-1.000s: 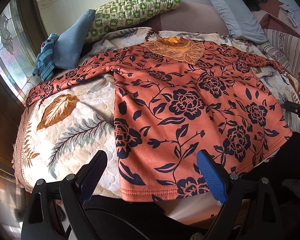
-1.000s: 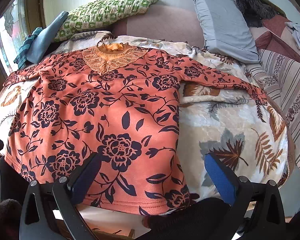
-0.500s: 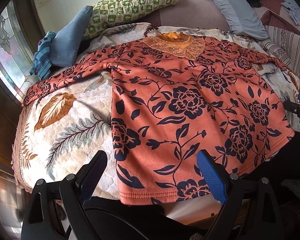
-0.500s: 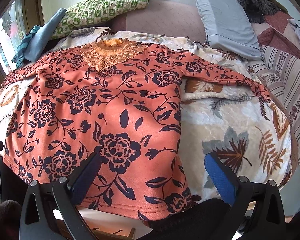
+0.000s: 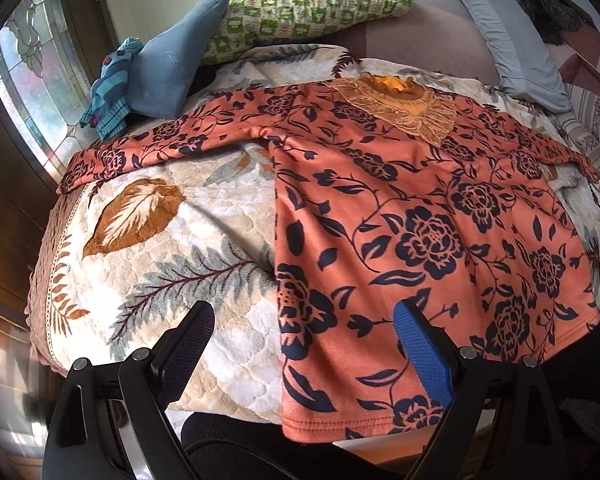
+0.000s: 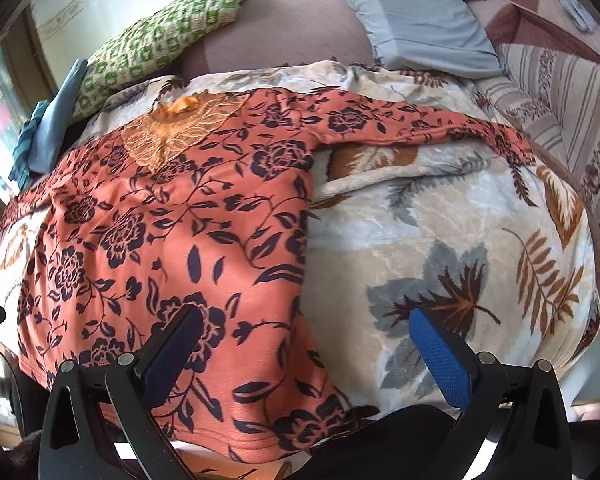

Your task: Fold small clothes

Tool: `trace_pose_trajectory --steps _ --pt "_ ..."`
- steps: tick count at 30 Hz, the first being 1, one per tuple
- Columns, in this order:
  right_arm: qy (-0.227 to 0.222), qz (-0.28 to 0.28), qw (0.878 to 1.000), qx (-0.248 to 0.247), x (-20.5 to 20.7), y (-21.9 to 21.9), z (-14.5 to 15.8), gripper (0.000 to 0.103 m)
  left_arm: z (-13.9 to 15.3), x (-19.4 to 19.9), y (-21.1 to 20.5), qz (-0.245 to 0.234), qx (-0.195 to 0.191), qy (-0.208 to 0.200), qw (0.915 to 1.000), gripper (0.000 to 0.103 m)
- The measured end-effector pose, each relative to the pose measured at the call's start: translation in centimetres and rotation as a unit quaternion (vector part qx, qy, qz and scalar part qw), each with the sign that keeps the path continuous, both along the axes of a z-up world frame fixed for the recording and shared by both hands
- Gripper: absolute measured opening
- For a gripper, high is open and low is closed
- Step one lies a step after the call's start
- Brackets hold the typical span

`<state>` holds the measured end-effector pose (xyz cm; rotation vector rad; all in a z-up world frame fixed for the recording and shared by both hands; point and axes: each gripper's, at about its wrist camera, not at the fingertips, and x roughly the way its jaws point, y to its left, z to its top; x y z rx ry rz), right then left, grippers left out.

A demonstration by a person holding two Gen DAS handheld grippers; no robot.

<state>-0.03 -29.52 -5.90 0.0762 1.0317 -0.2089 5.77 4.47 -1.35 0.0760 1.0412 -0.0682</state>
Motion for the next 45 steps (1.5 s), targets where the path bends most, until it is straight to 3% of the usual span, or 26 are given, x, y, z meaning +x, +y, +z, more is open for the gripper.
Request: trace_pose_trajectory --steps 4,8,11,13,14,15,16,19,23,26,30,36,38,39,40,43,45 --pt "0.025 -0.011 0.996 0.087 0.5 -3.3 -1.9 0.102 -2.0 2.3 2.5 0.051 -0.030 0.040 0.9975 0.091" --pt "0.049 0.013 0.989 0.140 1.0 -2.8 -5.0 0.102 -5.2 3.9 3.1 0.063 -0.061 0.087 0.9923 0.091" --pt "0.066 0.044 0.983 0.163 1.9 -1.5 -7.2 0.091 -7.5 4.5 2.4 0.059 -0.053 0.117 0.9899 0.090" --pt "0.059 0.060 0.983 0.165 2.1 -0.8 -7.5 0.065 -8.4 4.9 2.3 0.061 -0.054 0.126 0.9887 0.087" --pt "0.045 0.073 0.981 0.176 2.0 -0.8 -7.0 0.044 -8.4 5.0 2.3 0.063 -0.056 0.125 0.9886 0.086" --pt "0.039 0.082 0.973 0.210 1.9 -1.1 -6.5 0.012 -8.2 5.1 2.4 0.064 -0.061 0.121 0.9887 0.086" --pt "0.024 0.083 0.969 0.231 1.5 -1.4 -5.4 0.009 -8.0 5.1 2.6 0.063 -0.062 0.115 0.9894 0.086" --pt "-0.004 0.099 0.976 0.193 0.0 -1.7 -2.7 0.009 -8.4 5.4 2.5 0.069 -0.038 0.114 0.9903 0.086" --pt "0.076 0.062 0.982 0.161 -0.3 -3.2 -6.4 0.010 -9.3 5.8 2.2 0.080 -0.035 0.129 0.9878 0.087" --pt "0.063 0.054 0.975 0.206 -0.6 -4.1 -6.0 0.020 -8.2 6.0 1.9 0.073 -0.030 0.120 0.9896 0.086" --pt "-0.001 0.037 0.973 0.228 1.3 -5.8 -3.5 0.058 -6.1 6.8 2.1 0.085 -0.052 0.102 0.9898 0.086" --pt "-0.013 -0.029 0.961 0.276 7.5 -8.3 -6.3 0.060 -7.6 10.5 1.5 0.104 -0.059 0.115 0.9861 0.084" --pt "-0.005 -0.034 0.956 0.291 9.1 -7.9 -7.8 0.052 -8.4 11.1 1.2 0.109 -0.061 0.127 0.9839 0.065" --pt "-0.004 -0.024 0.954 0.299 9.6 -7.5 -8.0 0.020 -8.4 11.2 1.2 0.111 -0.066 0.128 0.9833 0.061" --pt "-0.004 -0.009 0.955 0.297 10.1 -6.9 -7.7 0.007 -8.2 11.3 1.4 0.117 -0.065 0.119 0.9838 0.061" --pt "-0.047 0.013 0.968 0.244 10.3 -5.9 -5.1 0.006 -8.6 11.3 1.8 0.137 -0.037 0.107 0.9840 0.061" --pt "-0.027 0.000 0.978 0.207 11.1 -6.5 -5.7 0.005 -9.4 11.3 2.0 0.145 -0.041 0.116 0.9818 0.064"
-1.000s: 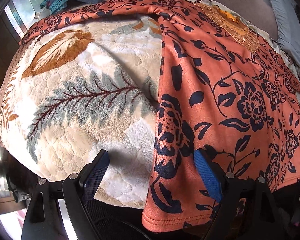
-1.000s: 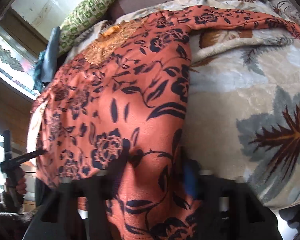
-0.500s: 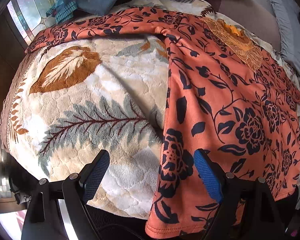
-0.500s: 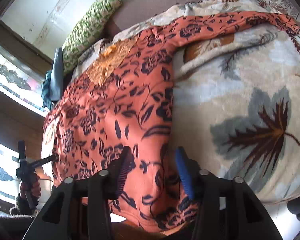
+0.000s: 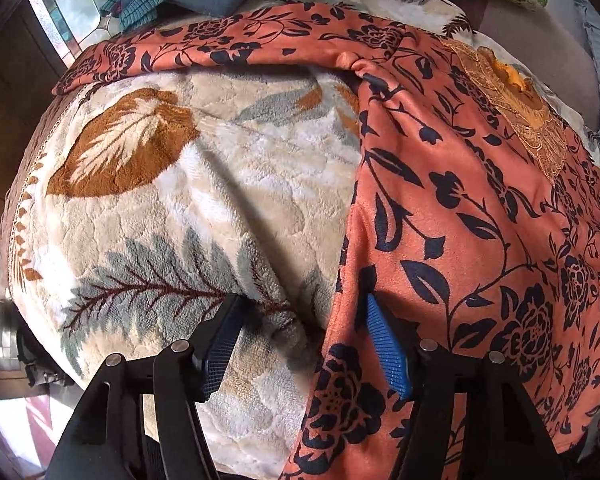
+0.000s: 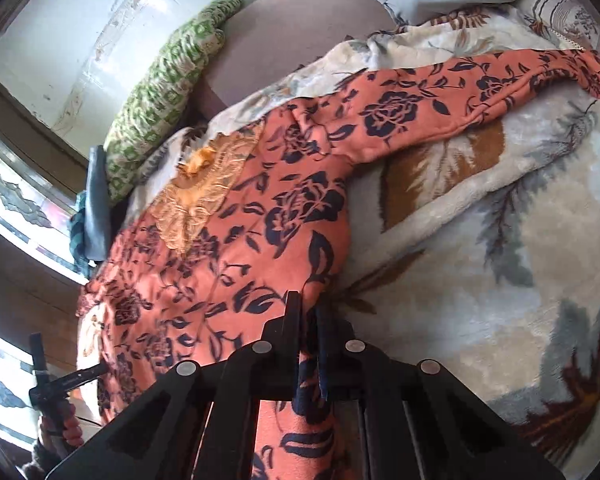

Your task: Fold small clothes

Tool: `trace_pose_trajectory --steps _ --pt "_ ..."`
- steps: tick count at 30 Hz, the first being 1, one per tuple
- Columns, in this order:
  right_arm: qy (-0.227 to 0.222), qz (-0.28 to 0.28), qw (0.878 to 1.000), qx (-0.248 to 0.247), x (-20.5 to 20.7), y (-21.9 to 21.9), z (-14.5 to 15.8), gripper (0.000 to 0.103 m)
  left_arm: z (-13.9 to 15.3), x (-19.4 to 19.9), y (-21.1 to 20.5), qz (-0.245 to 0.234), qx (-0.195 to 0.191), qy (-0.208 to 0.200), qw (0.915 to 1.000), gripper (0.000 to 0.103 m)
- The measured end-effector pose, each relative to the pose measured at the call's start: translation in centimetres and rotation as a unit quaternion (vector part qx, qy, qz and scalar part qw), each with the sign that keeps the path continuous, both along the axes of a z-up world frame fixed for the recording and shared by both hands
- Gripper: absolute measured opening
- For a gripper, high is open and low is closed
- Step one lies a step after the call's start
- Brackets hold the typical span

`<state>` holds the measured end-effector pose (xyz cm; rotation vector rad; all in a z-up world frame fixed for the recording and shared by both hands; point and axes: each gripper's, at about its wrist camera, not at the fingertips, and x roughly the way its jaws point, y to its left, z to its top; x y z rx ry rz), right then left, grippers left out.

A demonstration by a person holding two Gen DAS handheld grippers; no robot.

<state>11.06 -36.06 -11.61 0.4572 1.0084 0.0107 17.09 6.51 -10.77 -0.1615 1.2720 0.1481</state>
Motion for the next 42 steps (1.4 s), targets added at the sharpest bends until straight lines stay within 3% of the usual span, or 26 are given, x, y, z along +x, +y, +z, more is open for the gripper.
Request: trace_pose_trajectory --steps 3,6,9,12,16,21,23,26,30,32,34,37,42 --pt "0.050 -0.008 0.998 -0.022 0.3 -1.3 -2.6 0.006 0.4 -0.4 -0.5 -0.006 0.007 -0.004 0.9999 0.063" --pt "0.029 -0.022 0.999 0.028 -0.9 -2.8 -2.2 0.011 2.1 -1.2 -1.3 -0.020 0.002 -0.021 0.9996 0.061" --pt "0.015 -0.048 0.998 0.034 -1.7 -5.4 -0.8 0.014 4.4 -1.0 -3.0 -0.040 -0.002 -0.042 0.9983 0.062" --pt "-0.004 -0.119 0.992 0.037 -2.5 -11.1 1.0 0.031 6.1 0.3 -6.0 -0.063 -0.024 -0.051 0.9964 0.063" --pt "-0.033 -0.238 0.969 0.052 -4.0 -20.7 3.1 0.036 6.3 3.1 -10.7 -0.092 -0.055 -0.036 0.9936 0.063" --pt "-0.078 -0.355 0.926 0.103 -5.3 -30.9 3.8 0.050 3.9 6.7 -15.8 -0.101 -0.073 0.000 0.9921 0.063" --pt "-0.081 -0.384 0.912 0.121 -4.9 -33.8 3.0 0.050 2.2 8.1 -17.5 -0.103 -0.076 0.013 0.9916 0.063" --pt "-0.081 -0.404 0.901 0.138 -3.2 -36.6 1.2 0.050 -0.2 9.1 -19.4 -0.117 -0.053 0.046 0.9907 0.063" --pt "-0.107 -0.418 0.887 0.163 -1.4 -38.1 -1.1 0.050 -1.0 9.5 -20.7 -0.140 -0.018 0.033 0.9895 0.067" --pt "-0.111 -0.416 0.889 0.157 -0.6 -38.2 -1.8 0.046 -1.1 9.4 -21.1 -0.146 -0.013 0.032 0.9886 0.067" --pt "-0.107 -0.408 0.896 0.138 0.1 -38.1 -1.6 0.006 -1.1 9.4 -21.2 -0.151 -0.016 0.030 0.9879 0.068" --pt "-0.145 -0.376 0.909 0.107 0.6 -36.3 0.9 0.005 -0.8 9.2 -20.8 -0.148 -0.037 0.028 0.9879 0.067" --pt "-0.187 -0.248 0.948 0.073 4.2 -28.3 7.1 0.006 0.8 9.4 -18.5 -0.130 -0.067 0.007 0.9892 0.067"
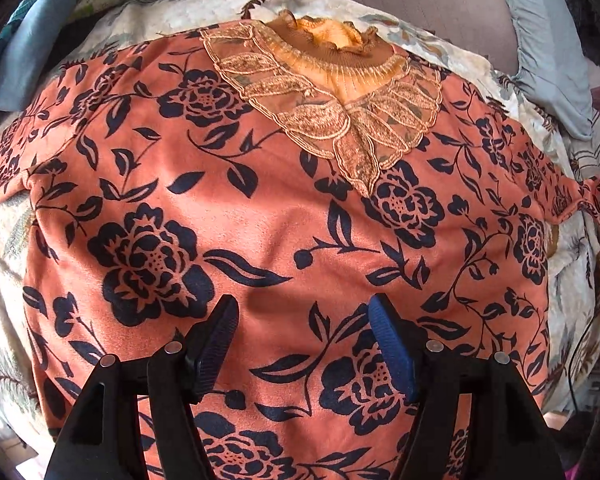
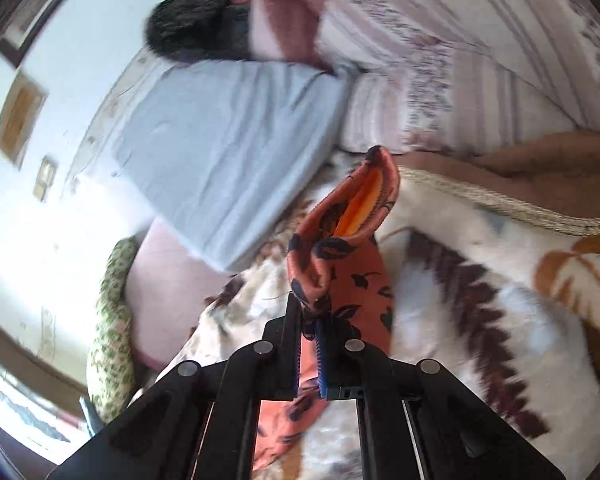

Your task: Fold small clothes

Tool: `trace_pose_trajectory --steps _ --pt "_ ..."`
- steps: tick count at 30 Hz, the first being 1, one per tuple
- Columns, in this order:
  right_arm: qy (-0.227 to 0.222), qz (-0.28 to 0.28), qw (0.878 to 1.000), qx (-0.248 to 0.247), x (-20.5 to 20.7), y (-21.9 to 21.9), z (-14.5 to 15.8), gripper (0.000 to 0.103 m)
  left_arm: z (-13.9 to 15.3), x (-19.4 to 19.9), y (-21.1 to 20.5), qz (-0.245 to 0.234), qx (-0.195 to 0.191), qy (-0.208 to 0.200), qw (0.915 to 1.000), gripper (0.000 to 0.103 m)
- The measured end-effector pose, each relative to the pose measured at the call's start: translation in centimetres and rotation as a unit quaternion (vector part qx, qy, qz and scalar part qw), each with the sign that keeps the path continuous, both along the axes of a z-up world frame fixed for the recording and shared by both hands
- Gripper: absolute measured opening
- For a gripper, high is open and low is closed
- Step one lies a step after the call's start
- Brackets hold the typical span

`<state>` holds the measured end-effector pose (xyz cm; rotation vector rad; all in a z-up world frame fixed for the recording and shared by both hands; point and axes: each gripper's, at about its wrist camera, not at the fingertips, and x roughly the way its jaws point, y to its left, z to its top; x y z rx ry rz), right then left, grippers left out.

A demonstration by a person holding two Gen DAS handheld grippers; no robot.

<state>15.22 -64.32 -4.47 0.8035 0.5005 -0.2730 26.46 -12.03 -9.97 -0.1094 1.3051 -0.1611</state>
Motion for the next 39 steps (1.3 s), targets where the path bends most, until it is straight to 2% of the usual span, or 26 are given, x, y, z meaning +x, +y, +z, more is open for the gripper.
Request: trace_pose_trajectory --steps 4,6,9,12,16,18,21,22,23,25,26,28,31,33,36,39 --pt "-0.027 0.111 0.993 -0.025 3.7 10.2 3.7 0.006 1.9 -0.8 3.2 0.019 -0.017 -0.020 0.9995 0.067" --pt "-0.031 0.169 0.985 -0.022 5.6 16.0 4.3 0.006 2.7 -1.5 5.1 0.030 -0.024 -0.030 0.9988 0.067" --pt "-0.030 0.250 0.968 -0.011 8.2 25.3 3.6 0.006 3.7 -2.8 8.0 0.049 -0.032 -0.042 0.9974 0.067" --pt "-0.007 0.321 0.947 0.008 10.1 34.8 1.1 0.006 4.3 -3.9 11.1 0.075 -0.046 -0.048 0.9950 0.067" --pt "0.051 0.385 0.921 0.027 11.2 46.2 -4.5 0.007 4.6 -5.1 14.8 0.109 -0.058 -0.049 0.9912 0.067" --pt "0.093 0.409 0.908 0.016 11.4 50.9 -7.5 0.011 4.7 -5.4 16.1 0.118 -0.057 -0.046 0.9903 0.067" --pt "0.190 0.433 0.881 -0.026 11.0 56.1 -12.1 0.025 5.0 -5.4 16.8 0.125 -0.055 -0.052 0.9892 0.067" --pt "0.203 0.435 0.877 -0.034 10.5 56.6 -12.8 0.025 5.1 -5.2 16.8 0.125 -0.055 -0.055 0.9891 0.067" --pt "0.196 0.436 0.878 -0.030 9.8 56.3 -12.7 0.026 5.2 -5.0 16.7 0.125 -0.057 -0.056 0.9889 0.067" --pt "0.171 0.439 0.882 -0.002 8.8 54.9 -11.3 0.030 4.8 -3.9 15.9 0.124 -0.064 -0.052 0.9888 0.067" --pt "0.154 0.433 0.888 0.008 8.3 53.3 -10.2 0.032 4.5 -3.0 15.3 0.121 -0.071 -0.047 0.9889 0.067" --pt "0.127 0.395 0.910 0.022 7.4 48.8 -8.2 0.048 3.8 -1.3 13.7 0.112 -0.086 -0.035 0.9894 0.067" --pt "0.113 0.310 0.942 0.061 6.5 41.1 -7.2 0.052 2.0 1.2 10.6 0.099 -0.095 -0.010 0.9906 0.067" --pt "0.118 0.252 0.957 0.085 5.3 36.2 -7.8 0.052 0.5 2.6 8.9 0.094 -0.091 0.006 0.9913 0.067" --pt "0.110 0.182 0.967 0.144 3.2 30.1 -9.4 0.052 -1.5 4.3 7.5 0.104 -0.097 0.027 0.9894 0.067" --pt "0.108 0.147 0.965 0.190 2.6 26.6 -11.2 0.052 -2.2 6.0 7.5 0.135 -0.110 0.016 0.9845 0.070"
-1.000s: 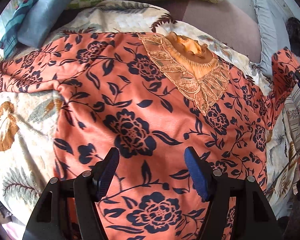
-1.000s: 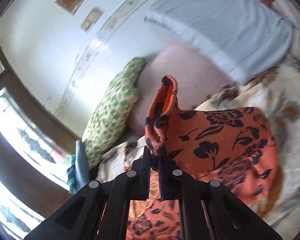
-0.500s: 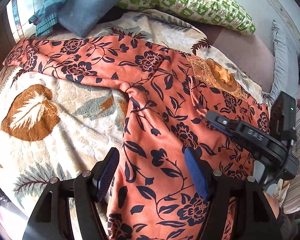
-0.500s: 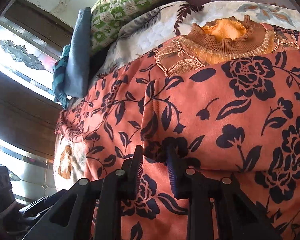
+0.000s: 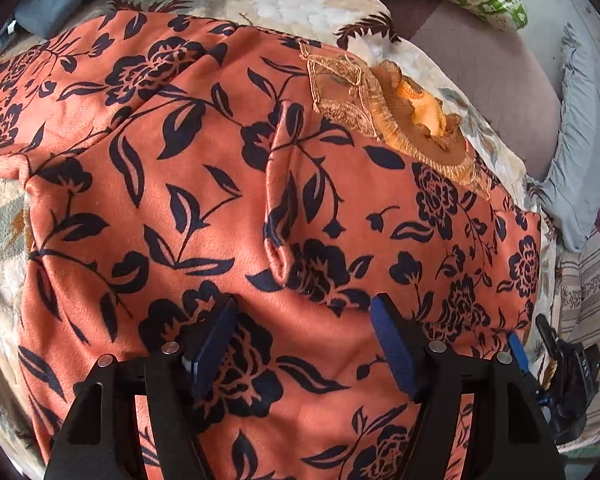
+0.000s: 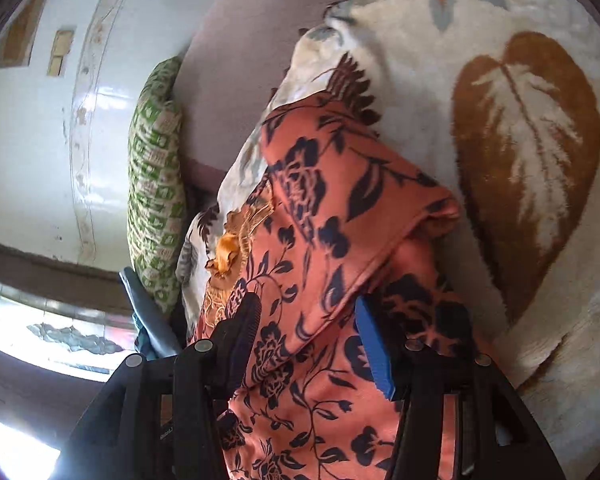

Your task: Fold small clothes

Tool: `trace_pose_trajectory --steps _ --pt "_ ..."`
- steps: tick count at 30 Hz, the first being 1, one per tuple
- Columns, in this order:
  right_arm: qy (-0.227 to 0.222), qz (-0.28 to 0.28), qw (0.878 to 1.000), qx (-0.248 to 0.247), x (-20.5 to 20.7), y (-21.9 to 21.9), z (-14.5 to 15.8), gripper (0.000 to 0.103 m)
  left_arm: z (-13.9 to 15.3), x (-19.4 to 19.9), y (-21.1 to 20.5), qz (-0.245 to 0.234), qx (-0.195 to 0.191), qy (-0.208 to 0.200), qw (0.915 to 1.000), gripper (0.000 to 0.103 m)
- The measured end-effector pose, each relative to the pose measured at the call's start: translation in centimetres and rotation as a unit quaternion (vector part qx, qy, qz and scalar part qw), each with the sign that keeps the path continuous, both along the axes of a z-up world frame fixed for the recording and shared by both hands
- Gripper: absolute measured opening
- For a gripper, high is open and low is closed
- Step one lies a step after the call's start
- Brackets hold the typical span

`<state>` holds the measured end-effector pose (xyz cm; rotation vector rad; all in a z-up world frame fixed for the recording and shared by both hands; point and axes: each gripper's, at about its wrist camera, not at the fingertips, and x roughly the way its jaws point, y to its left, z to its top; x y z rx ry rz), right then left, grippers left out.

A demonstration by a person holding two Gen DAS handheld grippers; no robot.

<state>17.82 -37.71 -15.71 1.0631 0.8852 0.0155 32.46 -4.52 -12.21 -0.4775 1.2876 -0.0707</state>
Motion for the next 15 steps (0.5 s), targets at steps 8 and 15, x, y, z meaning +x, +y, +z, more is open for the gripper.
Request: trace_pose_trajectory --steps 8,15 --pt "-0.058 -0.011 0.998 0.008 2.6 -1.3 0.8 0.007 2.4 2.4 0.8 0.054 0.002 -0.083 0.9951 0.010" --pt "0.013 0.008 0.998 -0.060 2.9 -1.2 -1.4 0.009 -1.7 2.7 2.4 0.065 0.060 -0.033 0.9955 0.010"
